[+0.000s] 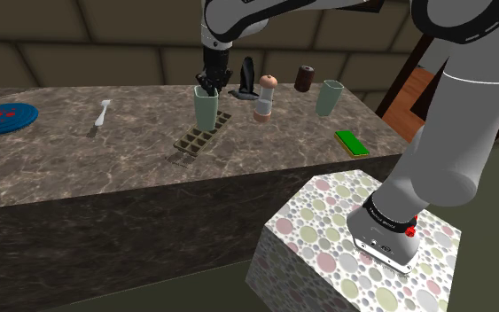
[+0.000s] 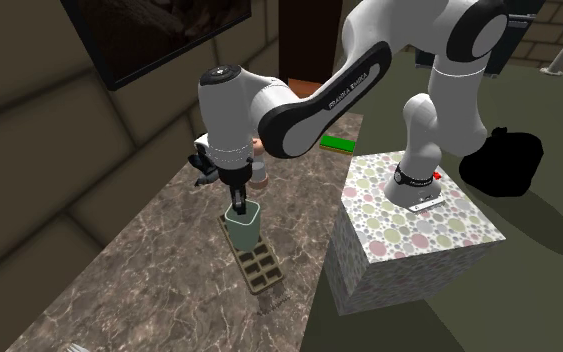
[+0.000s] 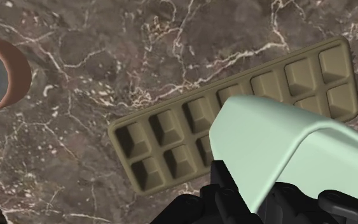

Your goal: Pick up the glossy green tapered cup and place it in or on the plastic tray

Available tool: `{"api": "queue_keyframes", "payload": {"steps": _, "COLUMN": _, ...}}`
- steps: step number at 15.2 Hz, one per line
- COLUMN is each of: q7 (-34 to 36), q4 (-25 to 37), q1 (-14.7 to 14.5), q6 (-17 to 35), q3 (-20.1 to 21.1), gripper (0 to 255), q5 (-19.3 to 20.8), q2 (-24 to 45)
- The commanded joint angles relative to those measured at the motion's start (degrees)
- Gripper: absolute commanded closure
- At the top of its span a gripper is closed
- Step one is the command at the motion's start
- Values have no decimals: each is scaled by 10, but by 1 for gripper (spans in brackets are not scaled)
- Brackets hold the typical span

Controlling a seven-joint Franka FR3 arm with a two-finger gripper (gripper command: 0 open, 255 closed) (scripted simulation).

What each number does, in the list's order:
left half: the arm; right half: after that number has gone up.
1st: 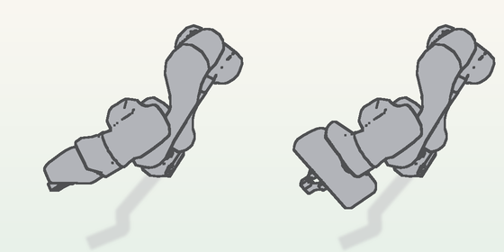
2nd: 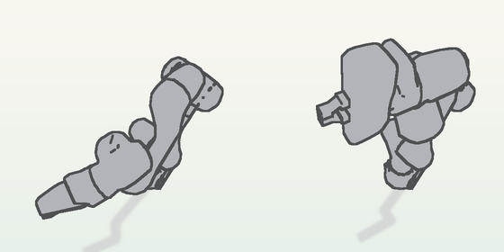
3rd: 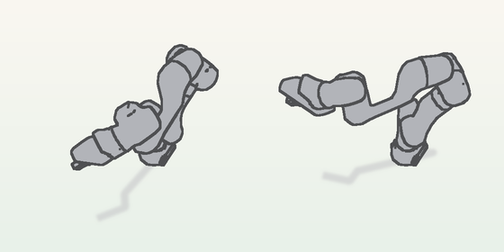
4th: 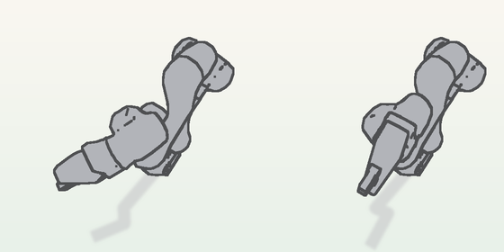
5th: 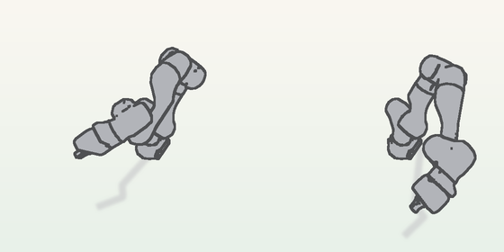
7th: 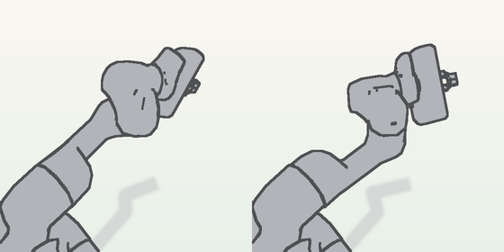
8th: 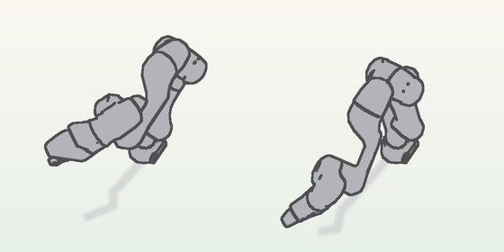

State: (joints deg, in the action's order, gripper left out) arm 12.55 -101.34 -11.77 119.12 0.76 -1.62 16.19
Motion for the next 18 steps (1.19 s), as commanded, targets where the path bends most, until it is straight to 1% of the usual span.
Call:
{"api": "queue_keyframes", "payload": {"steps": 1, "q7": 0, "q4": 0, "q1": 0, "q6": 0, "q3": 0, "gripper": 255, "q5": 0, "q2": 0}}
{"api": "queue_keyframes", "payload": {"steps": 2, "q7": 0, "q4": 0, "q1": 0, "q6": 0, "q3": 0, "gripper": 0, "q5": 0, "q2": 0}}
{"api": "queue_keyframes", "payload": {"steps": 7, "q7": 0, "q4": 0, "q1": 0, "q6": 0, "q3": 0, "gripper": 0, "q5": 0, "q2": 0}}
{"api": "queue_keyframes", "payload": {"steps": 11, "q7": 0, "q4": 43, "q1": 1, "q6": -65, "q3": -1, "gripper": 0, "q5": 0, "q2": -21}}
{"api": "queue_keyframes", "payload": {"steps": 18, "q7": 0, "q4": 43, "q1": 1, "q6": -65, "q3": -1, "gripper": 0, "q5": 0, "q2": -21}}
